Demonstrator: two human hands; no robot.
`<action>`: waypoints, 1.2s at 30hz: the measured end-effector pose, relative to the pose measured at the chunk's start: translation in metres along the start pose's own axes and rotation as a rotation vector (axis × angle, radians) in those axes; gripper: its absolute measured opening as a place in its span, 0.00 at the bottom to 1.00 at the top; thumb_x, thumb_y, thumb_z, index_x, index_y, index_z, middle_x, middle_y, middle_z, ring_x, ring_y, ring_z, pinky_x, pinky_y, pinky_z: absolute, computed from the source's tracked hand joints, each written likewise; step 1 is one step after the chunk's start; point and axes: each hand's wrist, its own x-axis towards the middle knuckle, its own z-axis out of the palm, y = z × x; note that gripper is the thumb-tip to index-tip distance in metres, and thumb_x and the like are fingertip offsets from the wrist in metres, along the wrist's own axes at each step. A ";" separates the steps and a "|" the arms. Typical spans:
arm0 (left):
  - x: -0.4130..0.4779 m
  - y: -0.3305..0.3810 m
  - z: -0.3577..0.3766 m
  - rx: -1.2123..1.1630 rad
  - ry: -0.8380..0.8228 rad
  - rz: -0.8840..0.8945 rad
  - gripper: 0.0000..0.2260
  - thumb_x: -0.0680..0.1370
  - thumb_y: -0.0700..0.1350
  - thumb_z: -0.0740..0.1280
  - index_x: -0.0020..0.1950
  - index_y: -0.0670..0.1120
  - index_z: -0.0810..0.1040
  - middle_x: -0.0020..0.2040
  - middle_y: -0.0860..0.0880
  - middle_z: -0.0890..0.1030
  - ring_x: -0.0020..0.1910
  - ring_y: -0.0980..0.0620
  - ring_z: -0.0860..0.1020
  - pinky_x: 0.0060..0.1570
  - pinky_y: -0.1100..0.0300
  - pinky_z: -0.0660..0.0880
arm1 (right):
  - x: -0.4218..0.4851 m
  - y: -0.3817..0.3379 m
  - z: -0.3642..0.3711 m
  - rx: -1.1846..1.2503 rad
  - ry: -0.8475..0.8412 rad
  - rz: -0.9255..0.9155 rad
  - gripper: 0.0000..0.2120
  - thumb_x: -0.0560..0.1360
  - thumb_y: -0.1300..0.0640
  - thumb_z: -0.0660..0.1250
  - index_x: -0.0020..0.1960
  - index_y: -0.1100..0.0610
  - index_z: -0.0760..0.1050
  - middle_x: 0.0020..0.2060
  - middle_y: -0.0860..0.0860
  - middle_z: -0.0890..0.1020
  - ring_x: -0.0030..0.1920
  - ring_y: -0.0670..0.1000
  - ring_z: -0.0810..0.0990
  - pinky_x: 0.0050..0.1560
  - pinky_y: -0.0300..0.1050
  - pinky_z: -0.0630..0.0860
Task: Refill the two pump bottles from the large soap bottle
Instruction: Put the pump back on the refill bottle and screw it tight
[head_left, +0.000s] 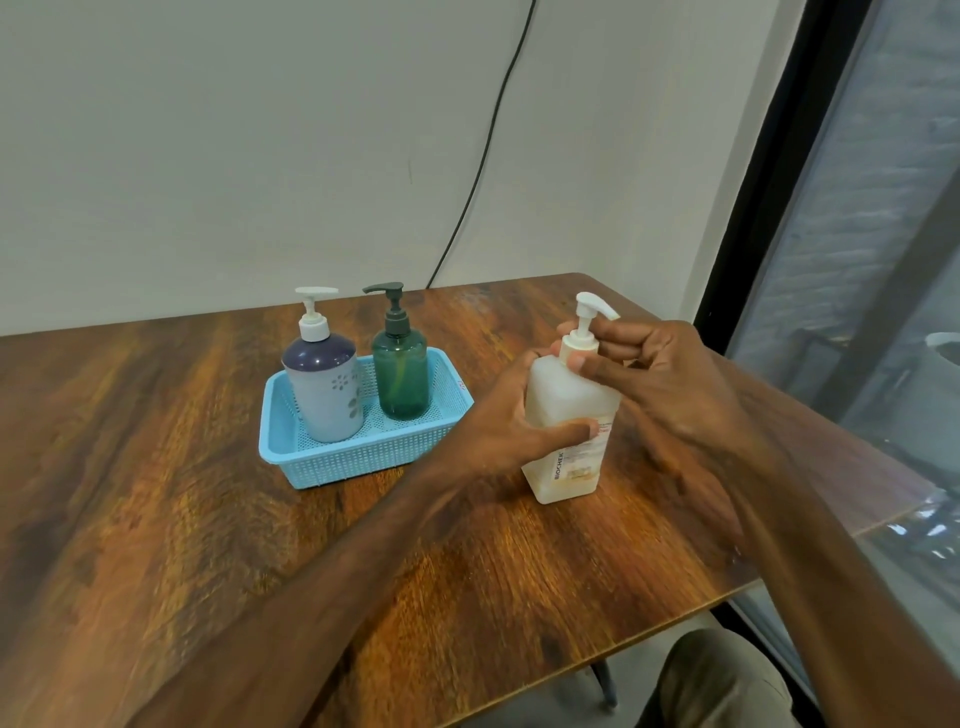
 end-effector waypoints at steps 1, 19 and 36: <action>0.000 0.000 0.001 0.000 0.007 -0.002 0.32 0.72 0.51 0.81 0.70 0.58 0.67 0.64 0.53 0.80 0.61 0.52 0.82 0.55 0.50 0.84 | -0.002 0.002 0.003 -0.016 0.032 -0.017 0.15 0.76 0.60 0.71 0.62 0.59 0.81 0.53 0.47 0.86 0.54 0.44 0.85 0.52 0.38 0.81; -0.016 0.007 0.031 0.082 0.283 0.018 0.37 0.69 0.61 0.80 0.73 0.62 0.66 0.64 0.60 0.78 0.63 0.57 0.78 0.59 0.50 0.81 | -0.055 0.047 -0.001 0.044 0.057 0.074 0.23 0.80 0.60 0.66 0.74 0.52 0.69 0.66 0.46 0.79 0.66 0.48 0.78 0.64 0.59 0.77; -0.036 0.013 0.037 0.290 0.380 0.025 0.51 0.70 0.70 0.74 0.83 0.57 0.49 0.81 0.54 0.63 0.78 0.53 0.65 0.75 0.50 0.67 | -0.061 0.044 0.020 -0.426 0.261 0.031 0.44 0.67 0.43 0.79 0.77 0.45 0.61 0.72 0.42 0.72 0.66 0.42 0.74 0.63 0.50 0.78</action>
